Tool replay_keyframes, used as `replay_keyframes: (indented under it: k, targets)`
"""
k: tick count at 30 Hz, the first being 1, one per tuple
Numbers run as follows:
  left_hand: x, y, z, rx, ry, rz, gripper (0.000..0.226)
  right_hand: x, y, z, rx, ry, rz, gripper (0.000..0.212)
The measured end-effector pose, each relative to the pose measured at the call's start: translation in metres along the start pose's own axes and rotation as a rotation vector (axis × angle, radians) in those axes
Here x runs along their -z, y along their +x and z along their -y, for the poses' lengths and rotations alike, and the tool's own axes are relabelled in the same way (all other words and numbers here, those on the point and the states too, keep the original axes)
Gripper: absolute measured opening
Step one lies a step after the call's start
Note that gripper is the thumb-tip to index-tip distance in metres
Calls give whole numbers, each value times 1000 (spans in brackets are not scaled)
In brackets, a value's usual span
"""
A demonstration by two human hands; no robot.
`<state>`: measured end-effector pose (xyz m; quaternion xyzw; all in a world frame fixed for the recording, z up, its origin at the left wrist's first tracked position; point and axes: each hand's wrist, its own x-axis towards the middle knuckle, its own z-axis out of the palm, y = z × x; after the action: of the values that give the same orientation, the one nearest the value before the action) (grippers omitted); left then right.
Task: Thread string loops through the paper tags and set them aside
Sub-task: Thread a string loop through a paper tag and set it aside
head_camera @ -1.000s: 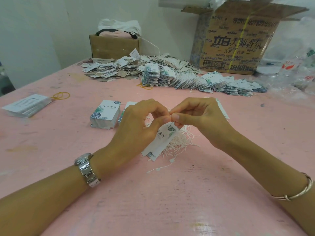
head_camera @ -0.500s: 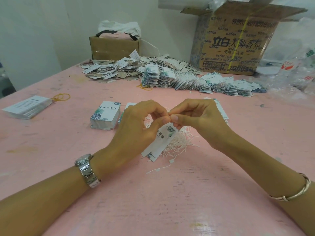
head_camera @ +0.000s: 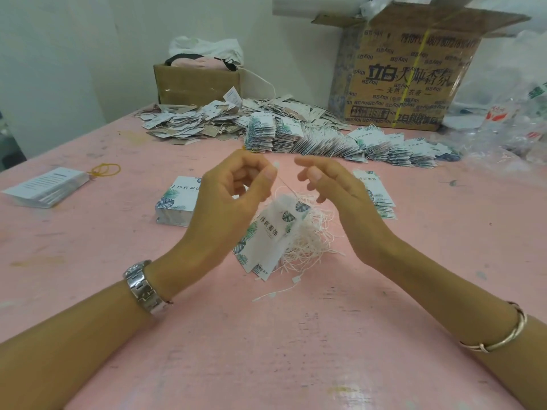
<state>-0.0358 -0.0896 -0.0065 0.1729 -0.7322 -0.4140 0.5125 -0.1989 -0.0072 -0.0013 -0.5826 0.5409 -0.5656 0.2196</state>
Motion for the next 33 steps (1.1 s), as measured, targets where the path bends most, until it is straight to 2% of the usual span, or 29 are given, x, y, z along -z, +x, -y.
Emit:
replay_keyframes:
  k: [3,5,8,15,19,25,33]
  targets:
    - [0,2,-3,-32,-120,-25,7,-6,-5,-4,-74,-94,59,55]
    - [-1,3,-5,-46,-163,-47,7,-11,-9,-6,-73,-187,118,66]
    - [-1,4,-6,-59,-219,-76,7,-18,-11,-6,-30,-195,153,75]
    - [4,9,-8,-45,-250,-172,9,-18,-10,-6,35,-49,70,62]
    - [7,11,-6,8,-315,-244,10,-18,-9,-9,37,117,90,54]
    - [8,14,-4,141,-437,-310,12,-19,-8,-7,38,97,120,14]
    - [8,15,-2,184,-450,-377,10,-19,-9,-10,-25,153,139,18]
